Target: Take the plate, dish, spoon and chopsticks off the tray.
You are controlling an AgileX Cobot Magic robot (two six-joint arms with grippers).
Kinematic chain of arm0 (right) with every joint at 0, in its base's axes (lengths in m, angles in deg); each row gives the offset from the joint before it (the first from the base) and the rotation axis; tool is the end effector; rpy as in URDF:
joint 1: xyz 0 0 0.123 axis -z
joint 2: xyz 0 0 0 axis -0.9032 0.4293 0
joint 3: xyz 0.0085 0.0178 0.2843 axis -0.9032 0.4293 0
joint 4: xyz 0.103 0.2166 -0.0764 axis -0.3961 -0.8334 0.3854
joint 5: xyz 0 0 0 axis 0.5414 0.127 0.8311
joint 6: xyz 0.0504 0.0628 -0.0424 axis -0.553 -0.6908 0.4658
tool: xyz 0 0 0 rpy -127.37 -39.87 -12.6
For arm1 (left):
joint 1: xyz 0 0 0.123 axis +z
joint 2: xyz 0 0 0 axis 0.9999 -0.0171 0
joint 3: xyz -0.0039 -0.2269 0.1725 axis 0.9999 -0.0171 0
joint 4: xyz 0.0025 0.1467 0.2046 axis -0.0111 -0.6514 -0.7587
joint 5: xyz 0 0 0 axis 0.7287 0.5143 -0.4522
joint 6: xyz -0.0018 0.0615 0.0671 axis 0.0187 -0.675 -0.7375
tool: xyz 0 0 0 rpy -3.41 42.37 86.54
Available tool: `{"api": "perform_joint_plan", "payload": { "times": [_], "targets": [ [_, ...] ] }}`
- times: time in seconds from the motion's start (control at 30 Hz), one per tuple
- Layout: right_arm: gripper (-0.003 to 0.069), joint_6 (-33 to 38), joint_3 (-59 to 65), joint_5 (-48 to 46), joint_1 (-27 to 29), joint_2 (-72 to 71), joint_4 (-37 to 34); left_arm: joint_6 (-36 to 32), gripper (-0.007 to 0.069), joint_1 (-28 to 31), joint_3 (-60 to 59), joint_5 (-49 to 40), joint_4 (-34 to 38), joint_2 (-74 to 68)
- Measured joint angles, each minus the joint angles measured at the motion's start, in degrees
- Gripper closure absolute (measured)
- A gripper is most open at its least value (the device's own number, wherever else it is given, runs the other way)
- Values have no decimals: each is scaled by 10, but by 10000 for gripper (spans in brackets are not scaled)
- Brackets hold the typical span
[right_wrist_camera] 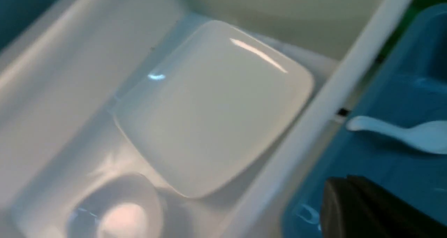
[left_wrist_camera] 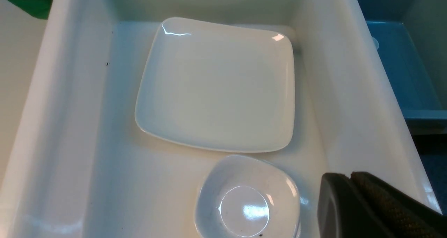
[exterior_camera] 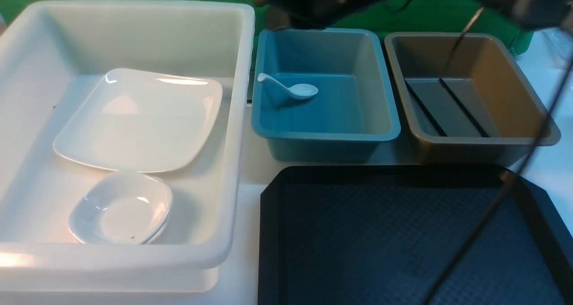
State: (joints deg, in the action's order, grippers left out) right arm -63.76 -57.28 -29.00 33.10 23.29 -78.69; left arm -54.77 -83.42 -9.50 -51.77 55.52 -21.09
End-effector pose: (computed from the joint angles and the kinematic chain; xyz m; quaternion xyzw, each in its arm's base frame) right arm 0.3758 0.2478 0.4024 -0.2159 0.8356 0.2374 0.4458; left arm 0.1550 0.0004 0.4155 0.0114 0.8846 -0.0409 0.4644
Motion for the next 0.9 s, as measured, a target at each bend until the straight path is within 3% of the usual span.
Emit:
{"api": "perform_joint_plan", "payload": {
  "times": [0.1, 0.27, 0.5, 0.57, 0.9],
  "targets": [
    [634, -8, 17, -23, -1, -73, 86, 0, 608, 0, 0, 0, 1, 0],
    [634, -27, 109, 17, -1, -230, 144, -1, 608, 0, 0, 0, 4, -1],
    [636, -59, 355, 167, -1, -496, 167, -15, 608, 0, 0, 0, 21, -1],
    [636, -65, 497, 251, -1, -610, 171, -17, 608, 0, 0, 0, 23, -1],
    [636, -63, 805, 431, -1, -858, 172, -37, 608, 0, 0, -8, 44, -1]
  ]
}}
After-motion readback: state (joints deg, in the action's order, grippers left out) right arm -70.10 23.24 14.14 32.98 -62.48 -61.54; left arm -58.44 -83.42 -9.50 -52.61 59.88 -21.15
